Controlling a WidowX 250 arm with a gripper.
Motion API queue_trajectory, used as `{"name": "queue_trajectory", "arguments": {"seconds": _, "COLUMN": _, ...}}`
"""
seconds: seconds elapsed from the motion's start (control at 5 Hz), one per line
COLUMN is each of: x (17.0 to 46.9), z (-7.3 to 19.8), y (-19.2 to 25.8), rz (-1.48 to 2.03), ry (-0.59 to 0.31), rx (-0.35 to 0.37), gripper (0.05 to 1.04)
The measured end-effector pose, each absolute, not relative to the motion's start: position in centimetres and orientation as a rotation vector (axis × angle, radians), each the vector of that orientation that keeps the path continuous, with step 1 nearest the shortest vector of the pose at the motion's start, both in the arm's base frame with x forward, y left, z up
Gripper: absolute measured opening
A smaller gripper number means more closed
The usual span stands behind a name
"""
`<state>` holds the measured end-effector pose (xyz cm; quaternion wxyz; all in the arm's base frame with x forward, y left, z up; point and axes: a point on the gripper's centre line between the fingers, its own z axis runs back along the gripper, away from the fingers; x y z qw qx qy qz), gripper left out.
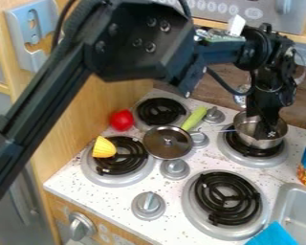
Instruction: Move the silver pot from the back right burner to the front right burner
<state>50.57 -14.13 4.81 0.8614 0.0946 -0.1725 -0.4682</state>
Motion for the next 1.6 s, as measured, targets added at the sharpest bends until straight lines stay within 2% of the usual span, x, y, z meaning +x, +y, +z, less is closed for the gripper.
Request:
{"name": "queue_trajectory", "arguments": {"seconds": 0.4, "x": 50.8, "z": 3.0, "y": -15.4, "rz": -1.014, "ry": -0.326, "rx": 0.208, "gripper": 1.001}}
{"name": "queue_trajectory", "arguments": {"seconds": 0.6, "x": 51.2, "z": 2.4, "y": -15.6, "rz": -1.018, "ry": -0.311, "rx": 0.207, "gripper": 0.948}}
{"name": "queue_trajectory", "arguments": {"seconds": 0.8, "x": 51.4, "z": 1.4, "y": -15.2, "rz": -1.004, "ry": -0.280, "rx": 0.202, "gripper": 0.686}}
{"name": "queue_trajectory", "arguments": {"seconds": 1.0, "x": 51.9, "z": 1.5, "y": -14.6, "rz": -0.981, "ry": -0.296, "rx": 0.208, "gripper": 0.406}}
{"name": "queue_trajectory", "arguments": {"seconds": 1.2, "x": 52.2, "z": 1.6, "y": -14.2, "rz": -0.971, "ry": -0.311, "rx": 0.214, "gripper": 0.183}}
{"name": "queue_trajectory", "arguments": {"seconds": 1.4, "x": 52.2, "z": 1.3, "y": -13.7, "rz": -0.961, "ry": -0.321, "rx": 0.222, "gripper": 0.097}}
{"name": "queue_trajectory", "arguments": {"seconds": 1.6, "x": 51.1, "z": 1.8, "y": -13.0, "rz": -0.944, "ry": -0.318, "rx": 0.230, "gripper": 0.093}}
